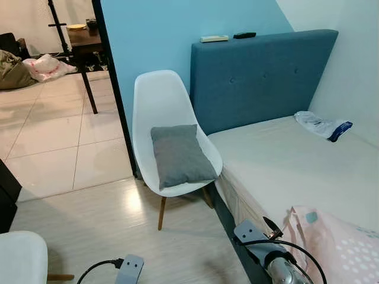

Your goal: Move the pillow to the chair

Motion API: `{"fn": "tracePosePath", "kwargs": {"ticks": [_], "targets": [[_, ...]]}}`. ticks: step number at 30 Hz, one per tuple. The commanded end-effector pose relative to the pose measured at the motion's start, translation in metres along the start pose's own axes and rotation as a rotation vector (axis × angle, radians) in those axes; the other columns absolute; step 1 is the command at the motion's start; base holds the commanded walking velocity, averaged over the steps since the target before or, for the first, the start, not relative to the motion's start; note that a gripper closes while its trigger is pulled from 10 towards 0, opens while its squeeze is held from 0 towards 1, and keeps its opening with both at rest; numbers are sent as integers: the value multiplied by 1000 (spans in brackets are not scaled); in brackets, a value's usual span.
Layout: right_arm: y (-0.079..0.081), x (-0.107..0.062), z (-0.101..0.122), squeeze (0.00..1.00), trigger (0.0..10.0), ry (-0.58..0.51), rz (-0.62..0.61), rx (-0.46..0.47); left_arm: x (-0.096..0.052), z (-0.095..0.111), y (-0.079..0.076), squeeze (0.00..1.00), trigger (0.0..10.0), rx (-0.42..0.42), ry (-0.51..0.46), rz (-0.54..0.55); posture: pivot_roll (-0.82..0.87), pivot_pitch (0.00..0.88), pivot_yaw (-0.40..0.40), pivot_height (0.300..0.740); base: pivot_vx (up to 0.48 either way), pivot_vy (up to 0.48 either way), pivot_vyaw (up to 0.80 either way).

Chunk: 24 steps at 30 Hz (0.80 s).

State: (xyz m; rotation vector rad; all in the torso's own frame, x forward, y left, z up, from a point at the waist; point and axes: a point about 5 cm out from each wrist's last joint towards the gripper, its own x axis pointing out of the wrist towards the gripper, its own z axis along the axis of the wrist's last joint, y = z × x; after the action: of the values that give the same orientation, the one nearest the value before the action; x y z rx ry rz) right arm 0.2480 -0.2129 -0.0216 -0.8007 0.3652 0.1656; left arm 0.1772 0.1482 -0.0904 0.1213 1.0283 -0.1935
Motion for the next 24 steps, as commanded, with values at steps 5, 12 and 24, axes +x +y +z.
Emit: {"fn": "tracePosePath", "kwargs": {"ticks": [5, 12, 24], "targets": [[0, 0, -1, 0, 10000, 14, -3, 17, -2, -10, 3, 0, 10000, 39, 38, 1, -39, 0, -23, 740, 0, 0, 0], [1, 0, 0, 0, 10000, 14, -2, 17, -2, -13, 3, 0, 10000, 51, 46, -1, -38, 0, -21, 740, 0, 0, 0], [2, 0, -1, 0, 10000, 15, -2, 17, -3, -16, 4, 0, 10000, 57, 51, -2, -34, 0, -18, 740, 0, 0, 0]]}}
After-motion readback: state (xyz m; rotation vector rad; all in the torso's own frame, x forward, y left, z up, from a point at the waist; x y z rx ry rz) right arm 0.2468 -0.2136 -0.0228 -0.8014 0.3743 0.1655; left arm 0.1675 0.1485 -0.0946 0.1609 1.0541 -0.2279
